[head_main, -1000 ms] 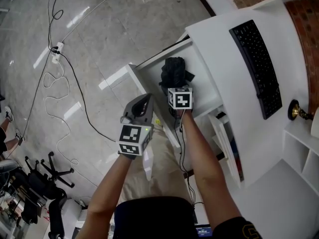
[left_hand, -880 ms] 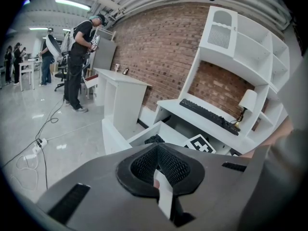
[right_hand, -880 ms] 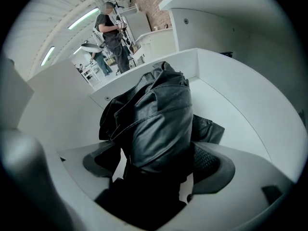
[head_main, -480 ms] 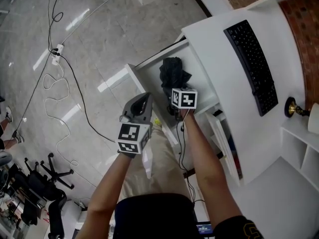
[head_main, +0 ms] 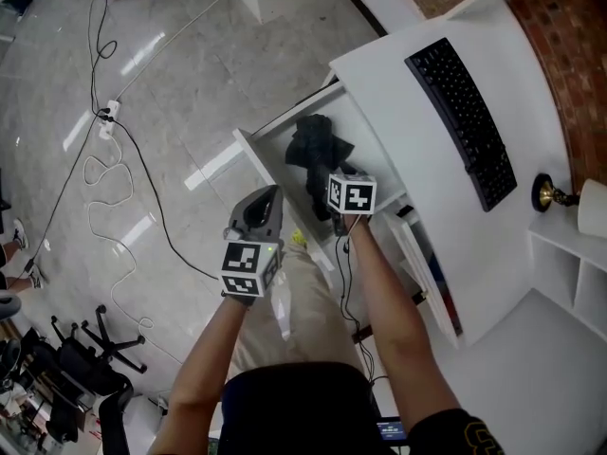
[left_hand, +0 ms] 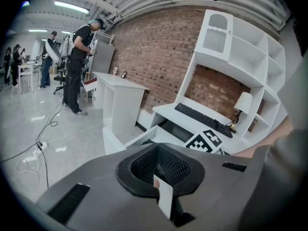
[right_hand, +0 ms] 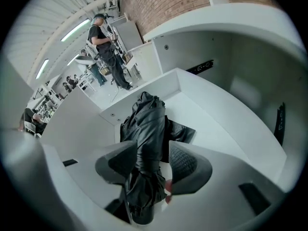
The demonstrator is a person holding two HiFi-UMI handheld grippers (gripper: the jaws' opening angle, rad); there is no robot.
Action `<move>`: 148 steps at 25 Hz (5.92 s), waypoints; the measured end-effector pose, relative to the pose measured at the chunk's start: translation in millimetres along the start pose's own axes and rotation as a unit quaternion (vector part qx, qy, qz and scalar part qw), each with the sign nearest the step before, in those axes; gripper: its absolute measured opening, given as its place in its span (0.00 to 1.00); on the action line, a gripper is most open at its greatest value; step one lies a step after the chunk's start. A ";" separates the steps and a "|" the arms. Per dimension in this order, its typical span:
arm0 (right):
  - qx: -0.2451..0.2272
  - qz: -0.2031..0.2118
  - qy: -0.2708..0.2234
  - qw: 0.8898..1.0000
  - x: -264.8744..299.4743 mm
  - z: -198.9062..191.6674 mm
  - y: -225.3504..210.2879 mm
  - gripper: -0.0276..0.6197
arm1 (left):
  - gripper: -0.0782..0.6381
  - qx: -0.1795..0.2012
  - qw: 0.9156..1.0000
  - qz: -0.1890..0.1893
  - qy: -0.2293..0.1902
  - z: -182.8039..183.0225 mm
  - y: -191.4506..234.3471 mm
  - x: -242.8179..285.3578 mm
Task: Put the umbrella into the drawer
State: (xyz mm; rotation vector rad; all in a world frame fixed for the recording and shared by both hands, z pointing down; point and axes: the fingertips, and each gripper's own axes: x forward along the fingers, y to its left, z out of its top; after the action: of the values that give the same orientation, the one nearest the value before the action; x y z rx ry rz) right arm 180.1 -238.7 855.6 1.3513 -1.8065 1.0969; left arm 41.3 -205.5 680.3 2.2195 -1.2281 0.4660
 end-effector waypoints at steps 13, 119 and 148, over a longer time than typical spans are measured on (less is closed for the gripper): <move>-0.011 -0.018 -0.015 1.000 -22.9 -0.5 4.3 0.05 | 0.13 0.020 1.000 -0.008 0.003 6.1 1.2 -13.2; -0.070 -0.103 -0.511 0.851 -540.4 214.1 110.5 0.05 | 0.13 0.223 0.931 -0.074 -0.278 328.5 -81.9 -192.4; -0.096 -0.117 -0.553 0.820 -578.5 255.6 100.2 0.05 | 0.13 0.215 0.921 -0.063 -0.317 380.7 -77.6 -207.0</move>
State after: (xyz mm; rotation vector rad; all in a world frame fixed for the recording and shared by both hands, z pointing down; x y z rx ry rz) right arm 247.0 -196.8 220.2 2.2324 -2.2771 -0.1422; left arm 12.2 -270.9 246.0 2.9507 -1.3704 -0.0700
